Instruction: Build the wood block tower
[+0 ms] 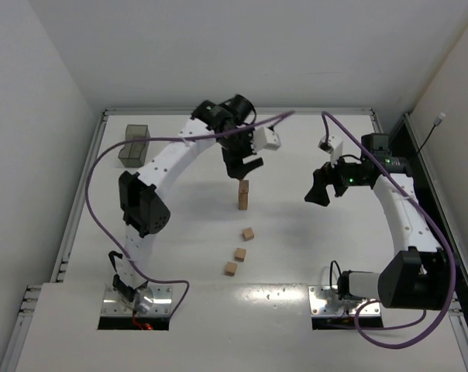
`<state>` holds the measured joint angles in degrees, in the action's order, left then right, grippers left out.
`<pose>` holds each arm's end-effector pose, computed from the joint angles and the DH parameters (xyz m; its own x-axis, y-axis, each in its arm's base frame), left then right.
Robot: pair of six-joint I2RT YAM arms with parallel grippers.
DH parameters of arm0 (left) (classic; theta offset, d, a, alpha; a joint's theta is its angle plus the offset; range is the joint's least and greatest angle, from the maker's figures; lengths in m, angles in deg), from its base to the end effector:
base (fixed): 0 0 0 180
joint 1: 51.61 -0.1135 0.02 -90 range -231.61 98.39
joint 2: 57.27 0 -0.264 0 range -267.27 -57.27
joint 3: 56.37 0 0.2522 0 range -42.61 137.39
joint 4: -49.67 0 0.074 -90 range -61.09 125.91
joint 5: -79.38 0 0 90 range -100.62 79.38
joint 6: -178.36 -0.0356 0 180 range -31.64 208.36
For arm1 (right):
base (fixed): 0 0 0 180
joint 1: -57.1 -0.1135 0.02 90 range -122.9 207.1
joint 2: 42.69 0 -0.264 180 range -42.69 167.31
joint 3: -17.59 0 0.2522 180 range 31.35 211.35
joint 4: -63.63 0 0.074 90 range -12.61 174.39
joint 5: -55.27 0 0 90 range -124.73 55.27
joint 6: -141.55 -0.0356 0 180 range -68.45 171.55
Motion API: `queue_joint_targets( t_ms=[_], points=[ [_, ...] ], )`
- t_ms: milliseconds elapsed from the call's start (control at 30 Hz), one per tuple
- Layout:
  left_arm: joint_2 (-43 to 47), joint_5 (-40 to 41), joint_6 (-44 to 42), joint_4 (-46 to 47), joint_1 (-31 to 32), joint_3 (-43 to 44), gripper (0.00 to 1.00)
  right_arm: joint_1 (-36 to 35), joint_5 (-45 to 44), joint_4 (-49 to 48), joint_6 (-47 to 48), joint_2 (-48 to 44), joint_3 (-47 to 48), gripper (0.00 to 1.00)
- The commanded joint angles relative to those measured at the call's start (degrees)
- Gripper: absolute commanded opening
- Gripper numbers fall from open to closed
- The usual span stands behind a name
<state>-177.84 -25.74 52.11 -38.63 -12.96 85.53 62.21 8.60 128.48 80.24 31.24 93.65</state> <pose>0.3313 -0.2768 0.3328 -0.1760 0.8717 -0.4574 0.9755 0.2167 0.0377 0.2459 0.0025 0.2878 -0.6573 -0.2918 -0.6949 -0.6429 0.6981 0.3150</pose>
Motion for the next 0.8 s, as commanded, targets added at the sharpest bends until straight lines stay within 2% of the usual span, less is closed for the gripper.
queue_joint_targets(
  t_ms=[0,33,100,133,167,200,267,300,333,367,433,533,633,767],
  points=[
    [9.3,-3.6,6.6,1.9,-7.8,3.7,0.74,-0.8,0.1,-2.0,2.0,-2.3,0.3,0.94],
    [10.6,-4.9,10.5,2.9,-12.1,2.2,0.74,-1.8,0.1,-1.2,2.9,-2.3,0.3,0.92],
    [14.0,-9.0,15.3,6.3,-16.7,-1.4,0.74,-4.0,1.9,1.6,5.8,-3.7,-0.9,0.86],
    [18.2,-10.7,17.8,11.1,-19.3,-4.0,0.74,-5.3,1.9,2.7,9.0,-3.7,-0.9,0.85],
    [20.6,-11.8,23.1,13.8,-23.9,-9.9,0.74,-6.8,1.3,3.8,10.8,-4.2,-1.4,0.83],
    [23.2,-14.7,25.2,16.6,-26.1,-13.2,0.74,-10.5,0.6,4.5,12.2,-4.9,-2.1,0.77],
    [30.6,-15.4,30.8,24.9,-30.6,-23.3,0.74,-15.5,-3.2,5.1,15.6,-5.9,-3.1,0.7],
    [32.7,-15.9,31.8,27.1,-31.7,-26.2,0.74,-20.9,-4.5,5.6,16.6,-5.9,-4.5,0.64],
    [34.5,-15.9,33.0,30.5,-32.6,-28.9,0.74,-23.4,-5.7,5.6,17.9,-5.9,-5.3,0.62],
    [37.4,-17.2,35.0,32.1,-34.3,-33.4,0.74,-27.8,-8.3,4.6,17.9,-5.9,-7.1,0.56],
    [39.4,-17.8,36.9,34.5,-36.1,-37.0,0.74,-32.5,-11.6,1.0,18.7,-5.3,-8.9,0.51],
    [40.7,-22.3,38.3,37.7,-39.3,-41.8,0.74,-39.3,-17.1,-5.4,18.7,-3.5,-11.9,0.48],
    [40.7,-24.3,39.0,38.2,-41.9,-44.2,0.74,-42.9,-19.9,-11.3,18.1,-0.6,-14.0,0.48],
    [39.5,-25.1,37.8,37.7,-43.8,-45.5,0.74,-44.2,-20.6,-20.7,16.4,3.8,-14.0,0.48]
  ],
)
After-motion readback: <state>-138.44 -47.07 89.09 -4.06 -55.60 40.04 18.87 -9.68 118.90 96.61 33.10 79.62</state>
